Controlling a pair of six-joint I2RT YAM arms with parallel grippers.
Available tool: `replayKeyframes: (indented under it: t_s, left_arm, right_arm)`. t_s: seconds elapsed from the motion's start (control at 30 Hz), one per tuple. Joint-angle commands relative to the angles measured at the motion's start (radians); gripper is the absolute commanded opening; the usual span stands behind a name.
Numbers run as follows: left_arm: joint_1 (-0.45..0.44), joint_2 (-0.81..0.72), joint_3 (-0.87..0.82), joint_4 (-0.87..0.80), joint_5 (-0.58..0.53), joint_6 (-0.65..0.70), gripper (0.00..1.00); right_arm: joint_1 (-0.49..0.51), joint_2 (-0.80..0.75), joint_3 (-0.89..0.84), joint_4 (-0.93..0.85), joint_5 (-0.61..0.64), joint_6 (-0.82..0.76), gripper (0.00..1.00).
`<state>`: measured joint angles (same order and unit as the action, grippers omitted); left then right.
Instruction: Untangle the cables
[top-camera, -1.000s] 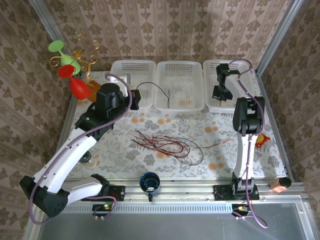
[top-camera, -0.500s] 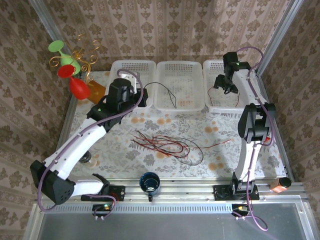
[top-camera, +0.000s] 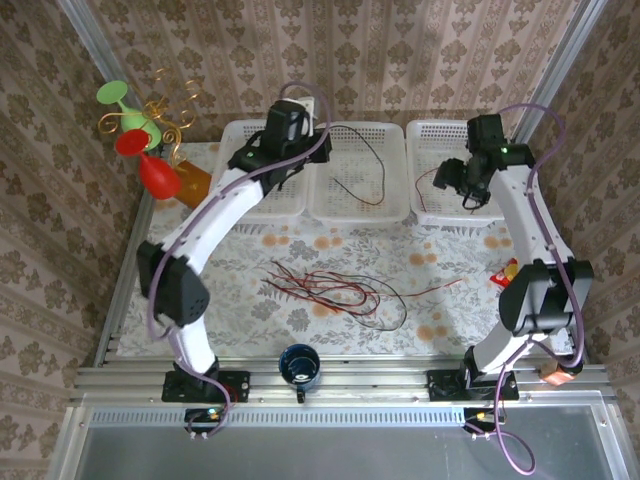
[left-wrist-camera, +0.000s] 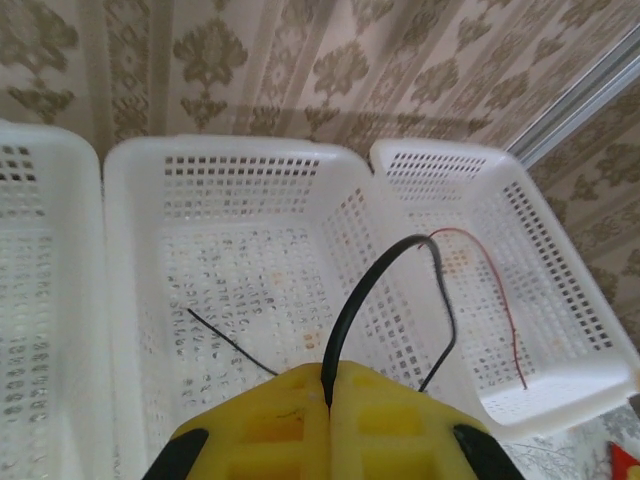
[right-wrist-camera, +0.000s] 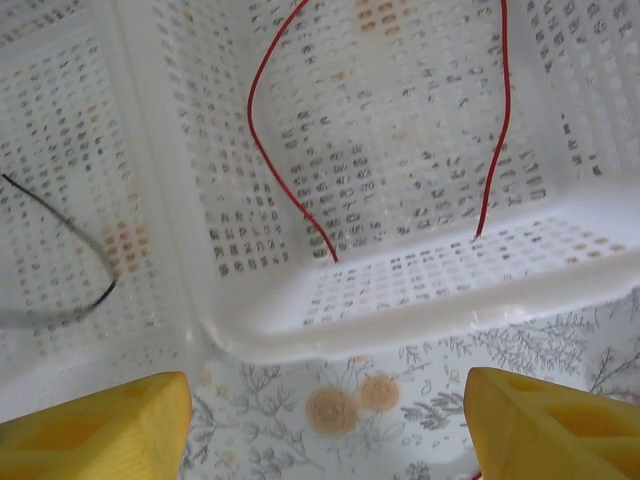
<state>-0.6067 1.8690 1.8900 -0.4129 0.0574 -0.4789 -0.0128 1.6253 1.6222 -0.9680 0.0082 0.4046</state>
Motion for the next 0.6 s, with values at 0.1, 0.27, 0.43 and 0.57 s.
replayKeyframes:
  t_s: [0.1,0.27,0.43,0.57]
  left_arm:
    - [0.002,0.366,0.414,-0.300,0.049,-0.036,0.00]
    - [-0.014,0.491,0.530,-0.360,0.029,-0.034,0.00]
    - [-0.030,0.557,0.517,-0.386,0.041,-0.035,0.00]
    - [-0.047,0.589,0.517,-0.398,0.063,-0.013,0.02]
  right_arm:
    - [-0.007,-0.116,-0.087,-0.007,-0.055,0.022,0.73]
    - [-0.009,-0.158,-0.120,-0.012,-0.077,0.026,0.73]
    - [-0.009,-0.163,-0.138,-0.020,-0.081,0.037,0.73]
    - [-0.009,-0.184,-0.162,-0.008,-0.097,0.048,0.74]
